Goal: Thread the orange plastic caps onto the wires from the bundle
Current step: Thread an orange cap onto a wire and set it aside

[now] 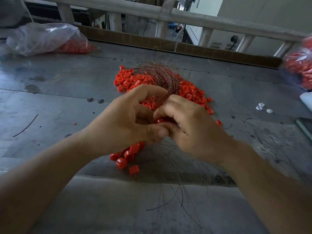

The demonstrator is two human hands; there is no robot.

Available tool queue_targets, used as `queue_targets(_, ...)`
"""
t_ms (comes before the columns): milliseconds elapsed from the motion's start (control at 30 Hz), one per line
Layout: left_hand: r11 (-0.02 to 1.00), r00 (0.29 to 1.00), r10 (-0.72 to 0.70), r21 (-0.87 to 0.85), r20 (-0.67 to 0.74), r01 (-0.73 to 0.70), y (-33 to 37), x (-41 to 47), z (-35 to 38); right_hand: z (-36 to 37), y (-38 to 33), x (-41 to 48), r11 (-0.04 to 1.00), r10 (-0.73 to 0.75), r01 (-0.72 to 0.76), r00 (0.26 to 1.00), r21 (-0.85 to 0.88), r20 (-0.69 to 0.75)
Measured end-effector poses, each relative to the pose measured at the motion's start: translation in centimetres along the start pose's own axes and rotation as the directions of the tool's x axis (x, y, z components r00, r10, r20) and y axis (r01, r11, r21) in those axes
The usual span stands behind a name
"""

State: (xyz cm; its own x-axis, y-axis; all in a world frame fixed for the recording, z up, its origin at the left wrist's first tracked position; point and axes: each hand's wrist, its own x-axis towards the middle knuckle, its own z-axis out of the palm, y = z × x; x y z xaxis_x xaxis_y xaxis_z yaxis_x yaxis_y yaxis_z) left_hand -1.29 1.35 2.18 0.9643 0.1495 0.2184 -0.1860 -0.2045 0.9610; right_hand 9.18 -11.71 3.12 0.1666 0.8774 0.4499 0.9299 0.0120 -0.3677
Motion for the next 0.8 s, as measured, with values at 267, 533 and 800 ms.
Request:
queue_targets(267,0.998,0.999,0.03,-0.053,0.016,-0.029,0.3,-0.3,0.2,-0.1,-0.5,-0.1,1.0,0.009,-0.009,0.999,0.013,-0.036)
queue_targets(533,0.987,0.999,-0.038,-0.156,-0.031,0.033,0.3,0.2,-0.2,-0.1,-0.2,-0.1,0.988,0.061,-0.044,0.992,0.145,-0.11)
queue_targets(800,0.918,0.992,0.011,-0.392,-0.128,-0.06,0.9,0.4,-1.6,-0.8,-0.3,0.1,0.912,0.214,-0.173,0.974,0.373,-0.069)
